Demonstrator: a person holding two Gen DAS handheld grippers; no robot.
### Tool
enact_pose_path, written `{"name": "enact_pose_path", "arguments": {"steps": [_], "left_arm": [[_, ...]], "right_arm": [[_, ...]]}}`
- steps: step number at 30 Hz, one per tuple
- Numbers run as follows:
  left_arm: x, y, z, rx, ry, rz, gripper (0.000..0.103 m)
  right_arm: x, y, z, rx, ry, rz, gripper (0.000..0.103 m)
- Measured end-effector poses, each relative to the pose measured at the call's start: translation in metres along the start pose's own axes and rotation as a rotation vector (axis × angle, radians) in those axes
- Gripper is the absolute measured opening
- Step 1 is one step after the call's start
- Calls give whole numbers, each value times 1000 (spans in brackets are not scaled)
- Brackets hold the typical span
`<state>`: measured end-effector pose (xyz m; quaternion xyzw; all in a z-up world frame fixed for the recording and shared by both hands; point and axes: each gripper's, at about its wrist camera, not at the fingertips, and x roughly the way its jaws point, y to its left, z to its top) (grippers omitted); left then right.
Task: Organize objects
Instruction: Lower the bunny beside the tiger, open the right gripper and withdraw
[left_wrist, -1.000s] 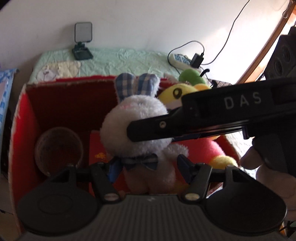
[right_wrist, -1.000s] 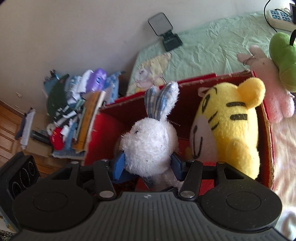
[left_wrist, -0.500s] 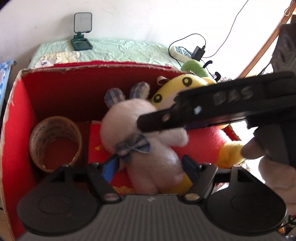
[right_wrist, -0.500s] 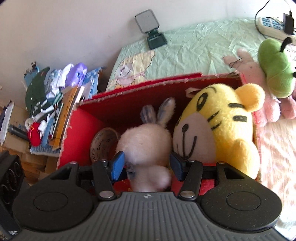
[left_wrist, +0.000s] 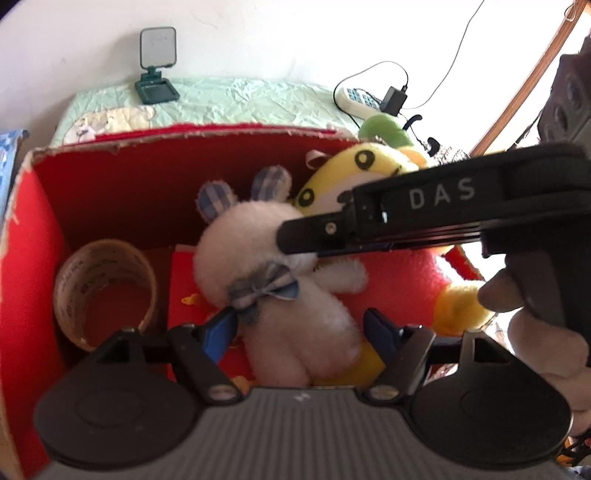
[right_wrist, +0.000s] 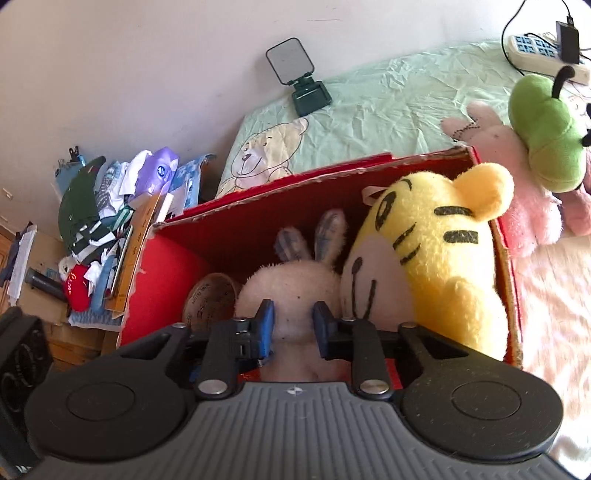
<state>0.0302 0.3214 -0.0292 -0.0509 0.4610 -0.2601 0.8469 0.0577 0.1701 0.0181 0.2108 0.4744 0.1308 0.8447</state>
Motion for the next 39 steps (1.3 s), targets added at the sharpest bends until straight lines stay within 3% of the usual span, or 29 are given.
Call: {"name": "enact_pose_path", "arguments": {"steps": [10, 18, 23, 28, 39], "left_arm": [[-5, -6, 5, -10, 16, 91, 78], [-6, -19, 7, 7, 21, 183, 81], [-11, -33, 9, 48, 12, 277, 86], [-16, -43, 10, 61, -1, 313, 87], [-24, -62, 11, 27, -32, 434, 87]], "right_arm": [[-5, -3, -8, -24, -23, 7, 25], [-24, -7, -19, 0, -73, 83, 30], [-40, -13, -26, 22, -111, 114, 31], [-52, -19, -30, 35, -134, 132, 31], [-72, -43, -33, 29, -145, 216, 31]]}}
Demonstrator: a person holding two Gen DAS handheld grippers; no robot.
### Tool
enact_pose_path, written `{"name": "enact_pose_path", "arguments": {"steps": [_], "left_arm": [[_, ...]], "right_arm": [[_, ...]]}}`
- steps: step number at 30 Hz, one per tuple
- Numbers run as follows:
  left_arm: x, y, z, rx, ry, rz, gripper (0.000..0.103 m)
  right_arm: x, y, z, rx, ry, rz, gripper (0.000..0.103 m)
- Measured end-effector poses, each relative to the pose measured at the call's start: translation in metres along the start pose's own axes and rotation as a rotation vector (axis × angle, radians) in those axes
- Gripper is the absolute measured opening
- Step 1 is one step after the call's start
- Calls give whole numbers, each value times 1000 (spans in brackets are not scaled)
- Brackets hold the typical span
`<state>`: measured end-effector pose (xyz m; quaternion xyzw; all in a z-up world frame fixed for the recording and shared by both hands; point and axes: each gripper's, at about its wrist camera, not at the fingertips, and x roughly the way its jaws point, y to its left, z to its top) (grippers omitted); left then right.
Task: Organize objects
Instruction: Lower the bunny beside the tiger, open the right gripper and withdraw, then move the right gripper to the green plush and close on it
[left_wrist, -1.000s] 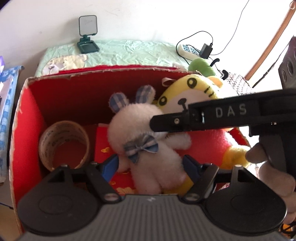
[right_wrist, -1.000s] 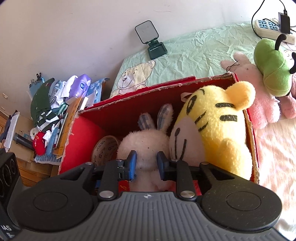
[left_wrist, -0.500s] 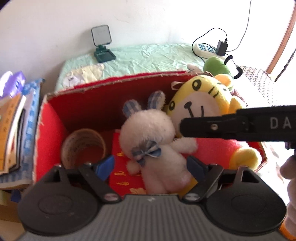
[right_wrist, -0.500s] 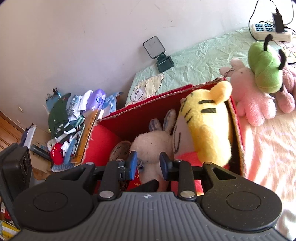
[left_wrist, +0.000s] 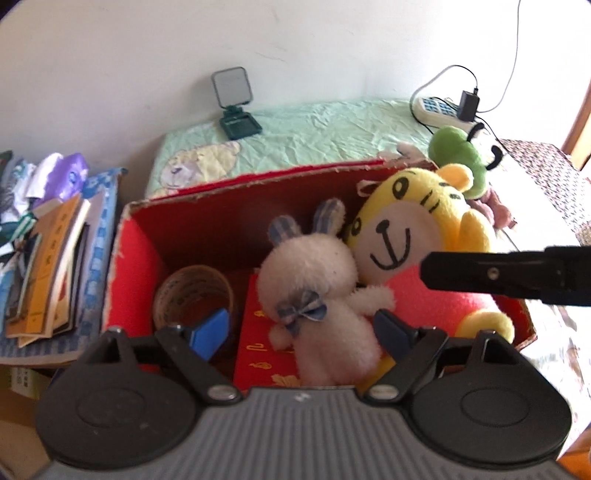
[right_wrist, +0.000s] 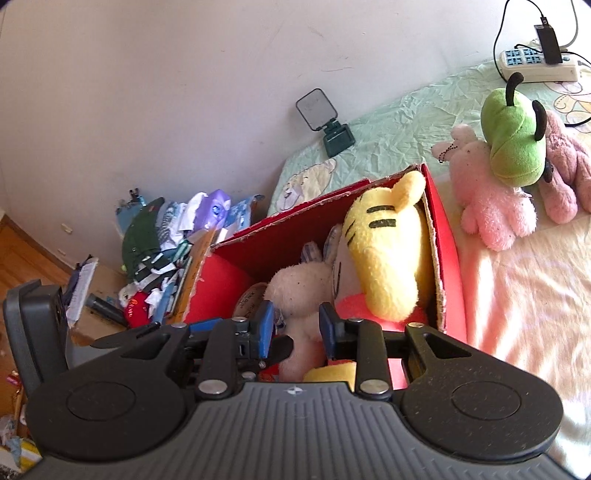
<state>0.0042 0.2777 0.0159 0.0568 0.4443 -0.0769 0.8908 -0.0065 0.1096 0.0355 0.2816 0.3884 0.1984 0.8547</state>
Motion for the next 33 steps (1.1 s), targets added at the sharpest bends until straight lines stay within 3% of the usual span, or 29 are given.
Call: {"name": "enact_pose_path", "arguments": {"steps": [8, 14, 17, 22, 28, 33], "left_arm": [[-26, -25, 3, -63, -35, 102, 83], [-50, -67, 14, -84, -86, 124, 82], [-58, -97, 24, -66, -129, 94, 82], [-50, -153, 44, -30, -157, -23, 82], [-10, -214, 67, 74, -173, -71, 79], [26, -243, 86, 151, -213, -67, 90]], "right_arm": [[-26, -28, 11, -33, 44, 122, 31], [-63, -73, 26, -22, 32, 189, 31], [-79, -104, 34, 5, 22, 168, 31], [-98, -160, 51, 83, 19, 107, 31], [-106, -212, 76, 153, 16, 60, 36], [-98, -255, 99, 275, 18, 65, 39]]}}
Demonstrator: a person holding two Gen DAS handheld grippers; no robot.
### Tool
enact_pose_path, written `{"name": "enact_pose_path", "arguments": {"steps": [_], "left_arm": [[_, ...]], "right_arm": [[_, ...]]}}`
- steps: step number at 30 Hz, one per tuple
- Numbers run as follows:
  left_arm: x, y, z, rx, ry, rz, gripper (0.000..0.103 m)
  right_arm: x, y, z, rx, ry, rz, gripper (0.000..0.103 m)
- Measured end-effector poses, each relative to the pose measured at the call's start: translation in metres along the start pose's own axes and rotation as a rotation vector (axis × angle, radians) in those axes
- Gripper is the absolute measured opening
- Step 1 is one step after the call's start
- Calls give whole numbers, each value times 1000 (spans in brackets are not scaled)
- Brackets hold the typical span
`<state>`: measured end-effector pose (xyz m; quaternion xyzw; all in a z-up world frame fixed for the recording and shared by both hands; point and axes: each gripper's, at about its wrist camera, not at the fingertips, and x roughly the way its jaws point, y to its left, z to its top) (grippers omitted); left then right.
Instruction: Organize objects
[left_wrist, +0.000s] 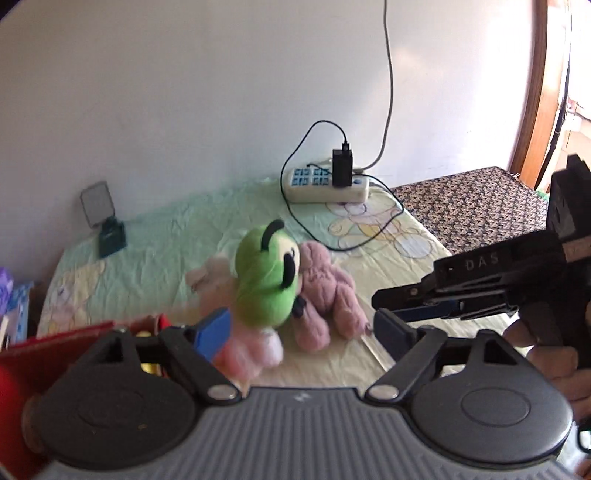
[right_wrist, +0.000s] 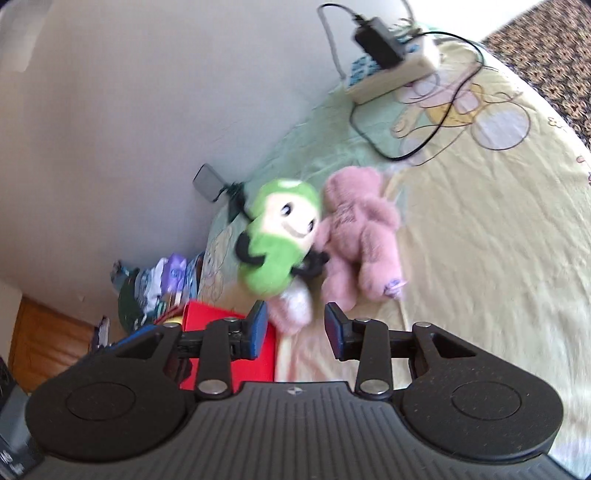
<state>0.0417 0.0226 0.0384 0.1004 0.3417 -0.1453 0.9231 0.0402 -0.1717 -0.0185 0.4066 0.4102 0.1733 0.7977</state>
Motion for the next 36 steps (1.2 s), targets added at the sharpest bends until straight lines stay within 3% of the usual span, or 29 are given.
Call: {"name": "enact_pose_path", "arguments": {"steps": [4, 10, 15, 20, 24, 29, 36], "left_arm": [[42, 0, 7, 30, 22, 34, 91], [92, 15, 17, 0, 87, 77, 88], [119, 30, 19, -77, 156, 65, 60], [129, 34, 21, -117, 178, 69, 58], [121, 32, 21, -134, 179, 42, 56], [94, 20, 12, -147, 176, -57, 55], [58, -11, -33, -181, 234, -219, 54]], "right_arm": [[21, -14, 22, 89, 22, 55, 52], [63, -21, 45, 157, 39, 107, 61], [102, -24, 51, 218, 85, 164, 61], [126, -23, 48, 242, 116, 190, 56], [118, -16, 50, 177, 115, 185, 52], [84, -7, 45, 62, 139, 150, 52], [25, -15, -1, -60, 225, 49, 51]]}}
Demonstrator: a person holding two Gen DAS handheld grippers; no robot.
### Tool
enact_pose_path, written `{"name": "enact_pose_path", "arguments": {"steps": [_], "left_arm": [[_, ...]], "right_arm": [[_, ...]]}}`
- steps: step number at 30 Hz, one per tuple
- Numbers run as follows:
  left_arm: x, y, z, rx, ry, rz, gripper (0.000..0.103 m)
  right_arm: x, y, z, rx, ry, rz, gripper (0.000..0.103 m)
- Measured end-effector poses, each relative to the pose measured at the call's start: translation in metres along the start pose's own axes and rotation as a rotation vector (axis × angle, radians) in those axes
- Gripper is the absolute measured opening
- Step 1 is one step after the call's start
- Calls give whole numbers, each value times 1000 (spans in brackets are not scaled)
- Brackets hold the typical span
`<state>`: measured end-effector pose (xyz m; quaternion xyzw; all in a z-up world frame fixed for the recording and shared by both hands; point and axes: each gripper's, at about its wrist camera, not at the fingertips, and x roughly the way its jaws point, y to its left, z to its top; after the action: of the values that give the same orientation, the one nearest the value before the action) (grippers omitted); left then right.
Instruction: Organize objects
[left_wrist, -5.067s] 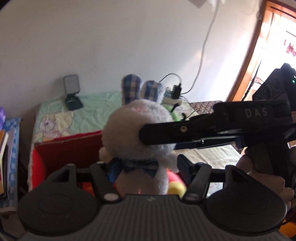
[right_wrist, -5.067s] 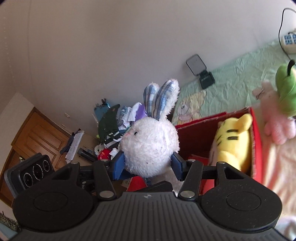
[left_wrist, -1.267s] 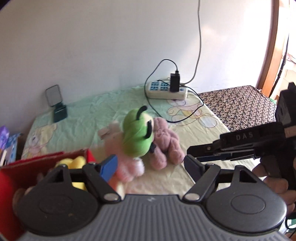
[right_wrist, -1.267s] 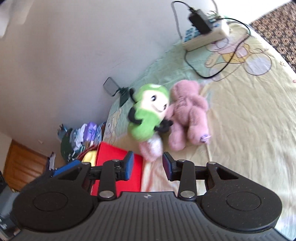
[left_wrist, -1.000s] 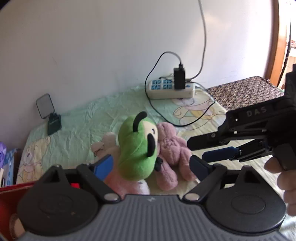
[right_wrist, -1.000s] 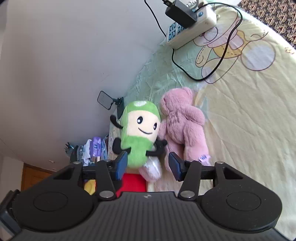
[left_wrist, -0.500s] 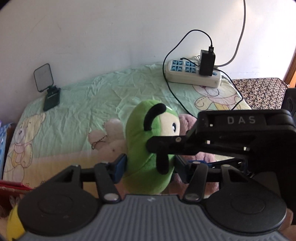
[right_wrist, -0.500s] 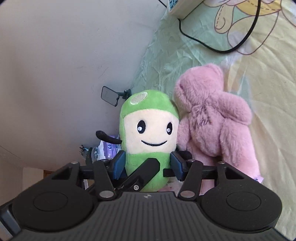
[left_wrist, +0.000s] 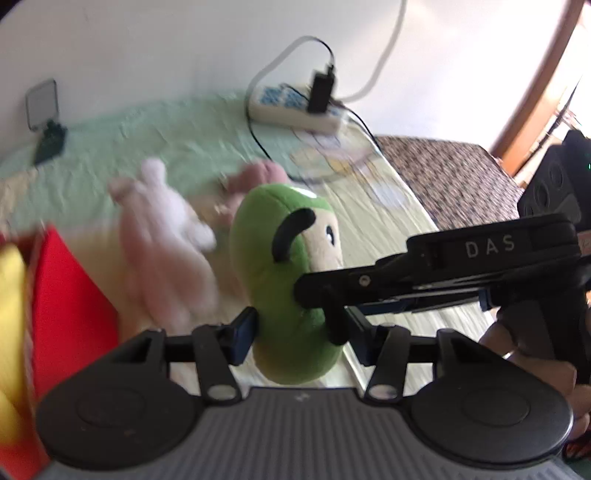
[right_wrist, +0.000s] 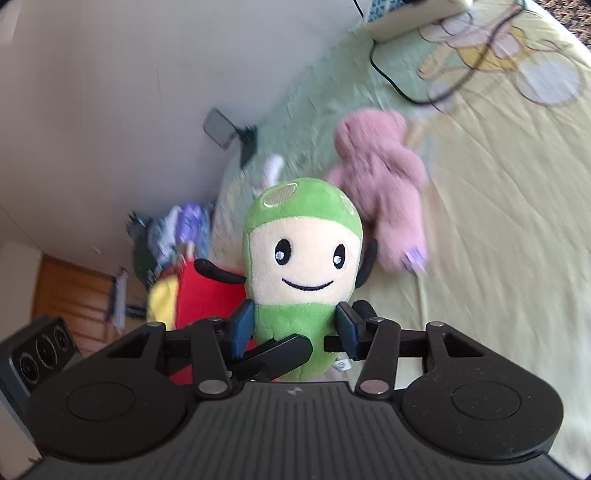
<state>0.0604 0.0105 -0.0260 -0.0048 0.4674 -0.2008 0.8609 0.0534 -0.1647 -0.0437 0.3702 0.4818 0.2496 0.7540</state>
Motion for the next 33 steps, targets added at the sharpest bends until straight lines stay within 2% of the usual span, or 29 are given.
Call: {"name": "enact_pose_path", "arguments": {"steps": [5, 8, 13, 15, 18, 20, 22, 24, 25, 27, 31, 33], "left_arm": [[-6, -29, -53, 50, 74, -44, 54], [-11, -32, -75, 60, 113, -64, 54], [-15, -26, -97, 45, 132, -58, 59], [-13, -20, -100, 26, 127, -48, 62], [-12, -7, -98, -25, 110, -58, 62], [-13, -1, -95, -42, 105, -70, 63], [-15, -1, -93, -28, 85, -56, 68], [-11, -2, -90, -20, 75, -42, 75], [-7, -1, -88, -20, 79, -50, 76], [0, -2, -87, -22, 93, -38, 66], [0, -8, -85, -10, 93, -24, 65], [-10, -10, -85, 8, 69, -18, 65]], "right_arm": [[-12, 2, -51, -68, 64, -110, 50], [-13, 8, -77, -119, 86, -162, 50], [-7, 15, -103, -141, 129, -189, 48], [-6, 18, -106, -150, 115, -194, 49], [-15, 16, -104, -108, 62, -149, 50], [-20, 11, -100, -53, 28, -123, 56], [-20, 6, -95, -24, 1, -103, 56], [-12, 2, -91, -10, -19, -138, 58], [-6, 0, -90, -8, -13, -144, 58], [4, -5, -91, 7, -8, -123, 61], [2, 3, -94, -44, -17, -135, 57], [-4, 4, -96, -42, -10, -105, 55]]}}
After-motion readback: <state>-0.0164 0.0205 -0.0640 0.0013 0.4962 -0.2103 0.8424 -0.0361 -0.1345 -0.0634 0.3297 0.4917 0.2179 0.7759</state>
